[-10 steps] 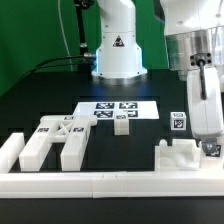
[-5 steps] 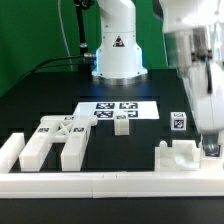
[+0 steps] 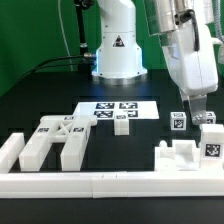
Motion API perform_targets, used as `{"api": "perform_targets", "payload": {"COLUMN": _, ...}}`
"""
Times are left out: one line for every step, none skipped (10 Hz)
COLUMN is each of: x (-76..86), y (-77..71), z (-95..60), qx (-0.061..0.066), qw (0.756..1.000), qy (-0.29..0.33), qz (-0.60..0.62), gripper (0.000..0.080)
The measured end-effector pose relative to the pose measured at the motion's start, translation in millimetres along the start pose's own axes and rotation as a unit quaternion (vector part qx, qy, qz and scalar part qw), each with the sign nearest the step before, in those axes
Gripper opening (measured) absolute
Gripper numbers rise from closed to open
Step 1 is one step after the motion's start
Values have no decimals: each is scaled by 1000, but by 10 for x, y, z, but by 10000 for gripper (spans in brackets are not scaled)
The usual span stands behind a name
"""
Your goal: Assemble chair
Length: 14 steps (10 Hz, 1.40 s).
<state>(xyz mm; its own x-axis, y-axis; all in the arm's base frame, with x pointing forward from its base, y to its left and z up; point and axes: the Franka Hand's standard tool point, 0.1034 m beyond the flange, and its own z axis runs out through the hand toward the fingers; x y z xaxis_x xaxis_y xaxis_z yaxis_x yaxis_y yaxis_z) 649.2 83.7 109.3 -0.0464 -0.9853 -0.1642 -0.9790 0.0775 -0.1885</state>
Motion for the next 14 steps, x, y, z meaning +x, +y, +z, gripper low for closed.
{"api": "perform_targets", "payload": {"x": 0, "y": 1, "z": 1, "qx": 0, "qw": 1000, "qy": 0, "qz": 0, "gripper": 649}}
{"api": "perform_targets", "payload": {"x": 1, "y": 1, "z": 2, "qx": 0, "qw": 1000, "qy": 0, "qz": -1, "gripper": 649}}
{"api": "perform_targets", "payload": {"x": 24, "y": 6, "z": -2, "qx": 0, "qw": 1000, "qy": 1, "qz": -13, "gripper": 649}}
{"api": "perform_targets", "payload": {"x": 163, "y": 70, "z": -25, "qx": 2, "qw": 998, "qy": 3, "qz": -55, "gripper": 649}}
{"api": "perform_targets", "payload": {"x": 281, "y": 163, "z": -42, "qx": 10, "qw": 996, "qy": 7, "qz": -85, "gripper": 649}}
{"api": "perform_targets", "payload": {"x": 360, "y": 274, "z": -51, "qx": 5, "qw": 994, "qy": 3, "qz": -106, "gripper": 649}}
{"api": "perform_targets", "payload": {"x": 385, "y": 340, "z": -71, "qx": -2, "qw": 991, "qy": 0, "qz": -136, "gripper": 649}}
{"api": "perform_targets", "payload": {"x": 283, "y": 336, "z": -131, "qx": -11, "qw": 985, "qy": 1, "qz": -172, "gripper": 649}}
{"api": "perform_targets", "payload": {"x": 291, "y": 330, "z": -124, "qx": -10, "qw": 976, "qy": 2, "qz": -218, "gripper": 649}}
{"api": "perform_targets", "payload": {"x": 300, "y": 334, "z": -117, "qx": -11, "qw": 967, "qy": 3, "qz": -253, "gripper": 649}}
{"api": "perform_targets", "payload": {"x": 301, "y": 334, "z": -117, "qx": -12, "qw": 953, "qy": 3, "qz": -304, "gripper": 649}}
{"api": "perform_targets", "payload": {"x": 312, "y": 346, "z": -99, "qx": -11, "qw": 943, "qy": 4, "qz": -331, "gripper": 649}}
{"api": "perform_targets", "payload": {"x": 370, "y": 470, "z": -10, "qx": -15, "qw": 921, "qy": 10, "qz": -390, "gripper": 649}}
{"api": "perform_targets", "payload": {"x": 435, "y": 645, "z": 43, "qx": -29, "qw": 901, "qy": 6, "qz": -433, "gripper": 649}}
